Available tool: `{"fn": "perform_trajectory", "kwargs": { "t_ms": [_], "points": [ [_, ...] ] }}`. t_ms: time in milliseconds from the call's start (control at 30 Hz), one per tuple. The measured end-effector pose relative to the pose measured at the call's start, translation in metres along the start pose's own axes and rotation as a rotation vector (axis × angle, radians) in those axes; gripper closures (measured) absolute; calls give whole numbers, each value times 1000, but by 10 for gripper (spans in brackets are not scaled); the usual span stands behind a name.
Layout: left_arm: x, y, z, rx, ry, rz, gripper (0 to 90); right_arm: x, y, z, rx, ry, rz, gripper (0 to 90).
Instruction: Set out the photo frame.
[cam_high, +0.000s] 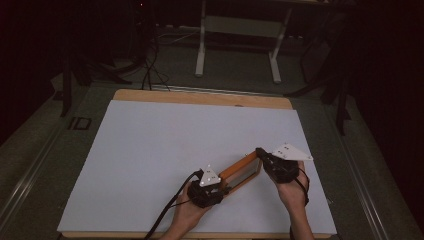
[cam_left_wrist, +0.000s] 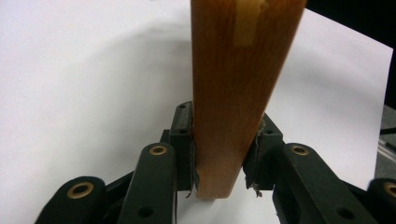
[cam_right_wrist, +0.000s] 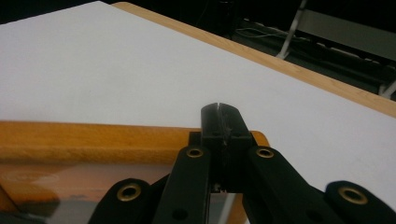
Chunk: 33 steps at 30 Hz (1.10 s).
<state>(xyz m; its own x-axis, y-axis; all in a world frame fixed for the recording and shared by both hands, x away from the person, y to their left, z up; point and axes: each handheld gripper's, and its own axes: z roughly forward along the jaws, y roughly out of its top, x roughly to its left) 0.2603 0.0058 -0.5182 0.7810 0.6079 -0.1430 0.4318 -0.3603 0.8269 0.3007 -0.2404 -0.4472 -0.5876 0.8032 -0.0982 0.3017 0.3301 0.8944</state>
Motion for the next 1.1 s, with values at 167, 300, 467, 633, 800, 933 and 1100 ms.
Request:
{"fn": "perform_trajectory", "kwargs": {
  "t_ms": [167,300,467,633,800,933,1100],
  "points": [
    [8,10,-15,-11,-20,1,693,-3,1,-4,-12,-8,5,890],
    [17,21,-31,-17,-36,30,693,-3,3,-8,-23,8,-4,862],
    [26,39,-55,-16,-59,96,693,-1,5,-11,-48,45,-29,816],
    [36,56,-73,-24,-89,139,693,2,7,-12,-52,85,-59,748],
    [40,70,-87,-35,-108,146,692,8,7,-8,-20,148,-112,595],
    [41,75,-92,-25,-129,171,691,13,7,-3,20,257,-144,510],
    [40,73,-91,-22,-166,228,689,26,6,6,43,367,-187,404]
  ]
}}
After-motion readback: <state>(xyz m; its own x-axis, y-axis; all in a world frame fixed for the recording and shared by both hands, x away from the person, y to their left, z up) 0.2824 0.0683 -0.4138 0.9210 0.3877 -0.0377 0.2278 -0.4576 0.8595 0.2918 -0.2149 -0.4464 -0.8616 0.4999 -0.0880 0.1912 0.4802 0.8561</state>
